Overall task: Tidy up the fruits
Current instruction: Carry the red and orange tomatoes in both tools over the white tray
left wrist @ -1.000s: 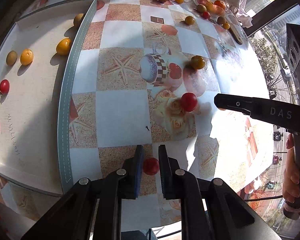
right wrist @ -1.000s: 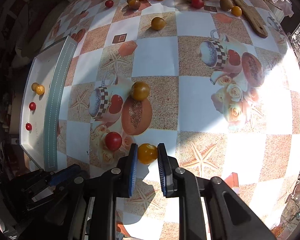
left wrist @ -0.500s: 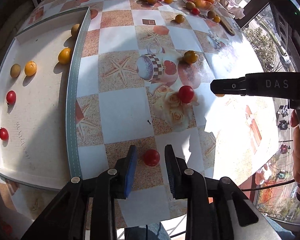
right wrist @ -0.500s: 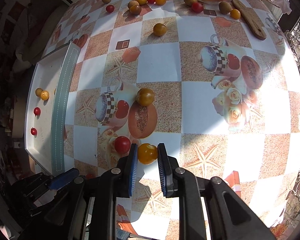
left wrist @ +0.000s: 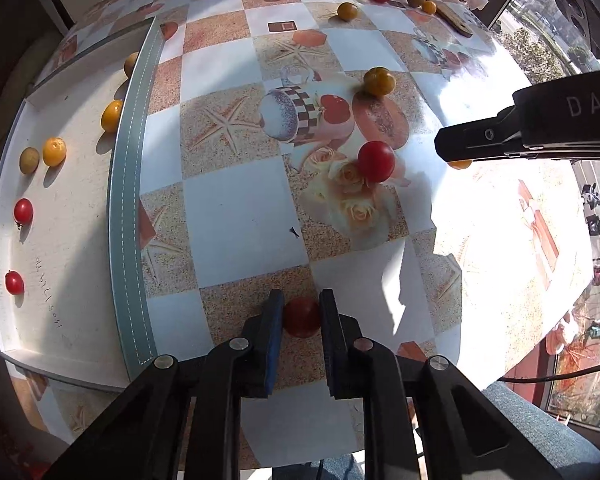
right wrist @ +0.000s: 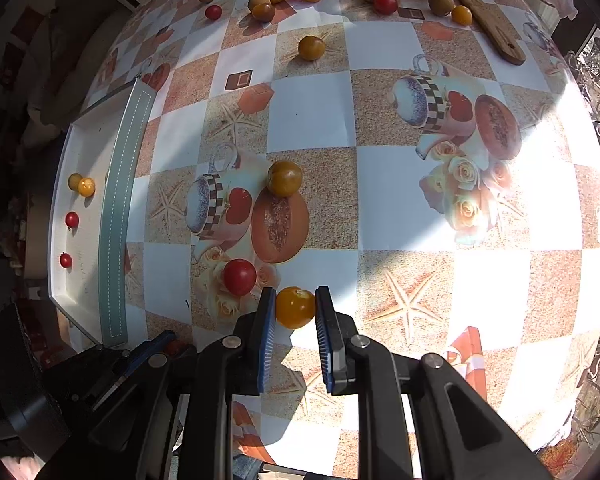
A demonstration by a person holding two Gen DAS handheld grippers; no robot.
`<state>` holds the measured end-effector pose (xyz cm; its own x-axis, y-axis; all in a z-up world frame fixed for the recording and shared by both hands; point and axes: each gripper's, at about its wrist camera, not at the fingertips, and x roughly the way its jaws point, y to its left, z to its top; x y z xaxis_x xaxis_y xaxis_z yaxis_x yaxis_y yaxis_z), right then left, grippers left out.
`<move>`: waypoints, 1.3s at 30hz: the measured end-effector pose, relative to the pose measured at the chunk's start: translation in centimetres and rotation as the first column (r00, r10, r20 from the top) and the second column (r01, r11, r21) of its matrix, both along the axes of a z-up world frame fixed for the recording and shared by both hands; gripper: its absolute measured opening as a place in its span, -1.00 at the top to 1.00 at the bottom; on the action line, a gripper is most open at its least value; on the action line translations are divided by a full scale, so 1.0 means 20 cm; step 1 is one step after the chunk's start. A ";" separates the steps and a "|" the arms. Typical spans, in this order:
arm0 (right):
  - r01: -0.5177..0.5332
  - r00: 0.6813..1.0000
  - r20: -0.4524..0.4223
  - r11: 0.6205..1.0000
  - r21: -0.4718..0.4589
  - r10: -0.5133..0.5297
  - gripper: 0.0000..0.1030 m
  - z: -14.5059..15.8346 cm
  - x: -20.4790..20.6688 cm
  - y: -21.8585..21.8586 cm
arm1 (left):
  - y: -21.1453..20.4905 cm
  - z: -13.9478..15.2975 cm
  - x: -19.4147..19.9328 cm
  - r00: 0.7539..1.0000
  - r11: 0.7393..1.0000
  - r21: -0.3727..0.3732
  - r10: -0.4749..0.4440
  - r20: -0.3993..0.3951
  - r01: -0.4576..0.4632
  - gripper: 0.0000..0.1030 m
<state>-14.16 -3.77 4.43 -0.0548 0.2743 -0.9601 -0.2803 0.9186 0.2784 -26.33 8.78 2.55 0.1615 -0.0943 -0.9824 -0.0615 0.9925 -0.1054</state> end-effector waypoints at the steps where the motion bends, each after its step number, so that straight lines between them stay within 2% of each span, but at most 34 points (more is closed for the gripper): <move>1: 0.000 1.000 0.003 1.000 0.003 0.000 0.58 0.01 0.00 0.00 | 0.03 0.01 0.00 0.999 0.999 -0.037 0.031 -0.006 -0.031 0.63; 4: -0.003 1.000 0.013 1.000 0.014 0.003 0.58 0.03 0.01 0.01 | 0.14 0.04 0.01 0.993 0.986 -0.115 0.117 -0.018 -0.118 0.63; 6: -0.007 1.000 0.017 1.000 0.021 0.006 0.58 0.05 0.02 0.03 | 0.19 0.07 0.02 0.989 0.980 -0.131 0.150 -0.010 -0.150 0.63; 15: -0.058 0.997 0.047 0.997 0.047 0.055 0.58 0.12 0.04 0.17 | 0.42 0.21 0.04 0.972 0.970 -0.100 0.227 0.062 -0.220 0.63; 22: -0.132 0.990 0.067 0.989 0.069 0.127 0.58 0.15 0.05 0.38 | 0.62 0.28 0.01 0.946 0.952 -0.067 0.304 0.110 -0.299 0.63; 30: -0.211 0.977 0.068 0.970 0.124 0.204 0.58 0.17 0.07 0.72 | 0.89 0.24 -0.02 0.912 0.918 0.003 0.392 0.122 -0.395 0.63; 39: -0.280 0.959 0.083 0.951 0.130 0.271 0.58 0.11 0.15 1.08 | 1.08 0.07 0.02 0.890 0.891 0.042 0.448 0.086 -0.453 0.63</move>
